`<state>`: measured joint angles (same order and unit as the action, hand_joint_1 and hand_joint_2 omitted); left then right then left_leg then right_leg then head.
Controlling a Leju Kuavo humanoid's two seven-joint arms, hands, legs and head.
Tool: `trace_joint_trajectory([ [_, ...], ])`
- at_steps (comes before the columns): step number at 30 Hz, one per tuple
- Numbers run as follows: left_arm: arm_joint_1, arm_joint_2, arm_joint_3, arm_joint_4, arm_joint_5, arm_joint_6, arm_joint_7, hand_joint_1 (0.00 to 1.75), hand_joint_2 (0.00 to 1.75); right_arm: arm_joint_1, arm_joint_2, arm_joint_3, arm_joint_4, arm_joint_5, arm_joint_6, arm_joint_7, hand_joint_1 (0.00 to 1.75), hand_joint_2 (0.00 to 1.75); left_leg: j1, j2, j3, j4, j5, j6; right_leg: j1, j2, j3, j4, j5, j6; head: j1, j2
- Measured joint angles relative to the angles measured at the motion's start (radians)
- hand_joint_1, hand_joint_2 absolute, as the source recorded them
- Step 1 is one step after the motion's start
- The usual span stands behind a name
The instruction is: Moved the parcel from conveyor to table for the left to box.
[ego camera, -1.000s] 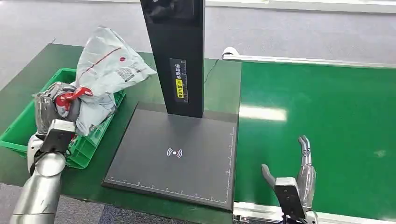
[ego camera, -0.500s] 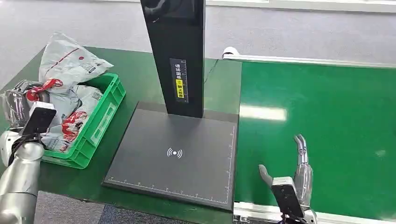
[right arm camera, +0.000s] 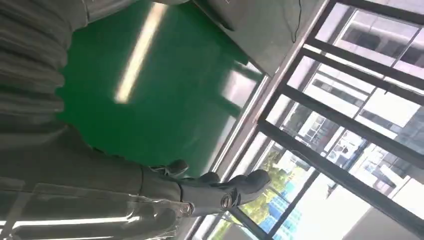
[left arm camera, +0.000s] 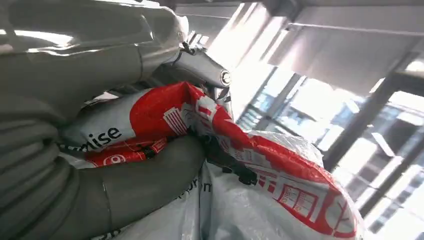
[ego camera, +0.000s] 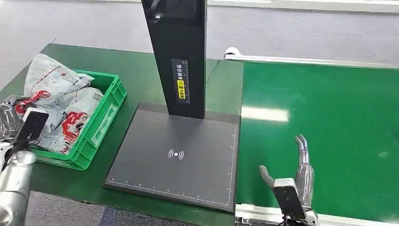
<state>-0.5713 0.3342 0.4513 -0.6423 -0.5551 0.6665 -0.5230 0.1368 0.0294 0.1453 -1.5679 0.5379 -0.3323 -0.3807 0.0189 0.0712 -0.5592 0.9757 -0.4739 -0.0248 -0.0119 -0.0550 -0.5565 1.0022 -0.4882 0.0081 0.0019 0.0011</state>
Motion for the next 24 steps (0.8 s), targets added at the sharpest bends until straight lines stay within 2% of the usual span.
trace_joint_trajectory([
  [6,-0.030,0.028,0.012,0.112,-0.024,0.022,0.026,1.75,1.75,-0.003,0.000,0.016,0.000,-0.006,0.000,0.000,0.00,1.75,0.000,0.000,0.000,0.000,0.000,0.000,0.000,0.000,0.000,0.000,0.000,0.000,0.000,0.000],
  [7,-0.033,0.030,0.019,0.122,-0.024,0.022,0.026,1.13,1.75,-0.003,-0.001,0.017,0.000,-0.006,0.000,-0.001,0.00,1.75,0.000,0.000,0.000,0.000,0.000,0.000,0.000,0.000,0.000,0.000,0.000,0.000,0.000,0.000],
  [8,-0.036,0.032,0.029,0.133,-0.022,0.023,0.025,0.00,1.75,-0.004,-0.001,0.019,0.000,-0.007,0.000,-0.002,0.00,1.75,0.000,0.000,0.000,0.000,0.000,0.000,0.000,0.000,0.000,0.000,0.000,0.000,0.000,0.000],
  [17,-0.056,0.037,0.088,0.193,0.040,0.005,-0.032,0.00,1.75,-0.016,-0.005,0.029,0.003,-0.016,-0.002,-0.003,0.00,1.75,0.000,0.000,0.000,0.000,0.000,0.000,0.000,0.000,0.000,0.000,0.000,0.000,0.000,0.000],
  [24,-0.068,0.034,0.098,0.194,0.073,-0.090,-0.068,0.00,1.75,-0.017,-0.006,0.031,0.004,-0.016,-0.010,-0.004,0.00,1.75,0.000,0.000,0.000,0.000,0.000,0.000,0.000,0.000,0.000,0.000,0.000,0.000,0.000,0.000],
])
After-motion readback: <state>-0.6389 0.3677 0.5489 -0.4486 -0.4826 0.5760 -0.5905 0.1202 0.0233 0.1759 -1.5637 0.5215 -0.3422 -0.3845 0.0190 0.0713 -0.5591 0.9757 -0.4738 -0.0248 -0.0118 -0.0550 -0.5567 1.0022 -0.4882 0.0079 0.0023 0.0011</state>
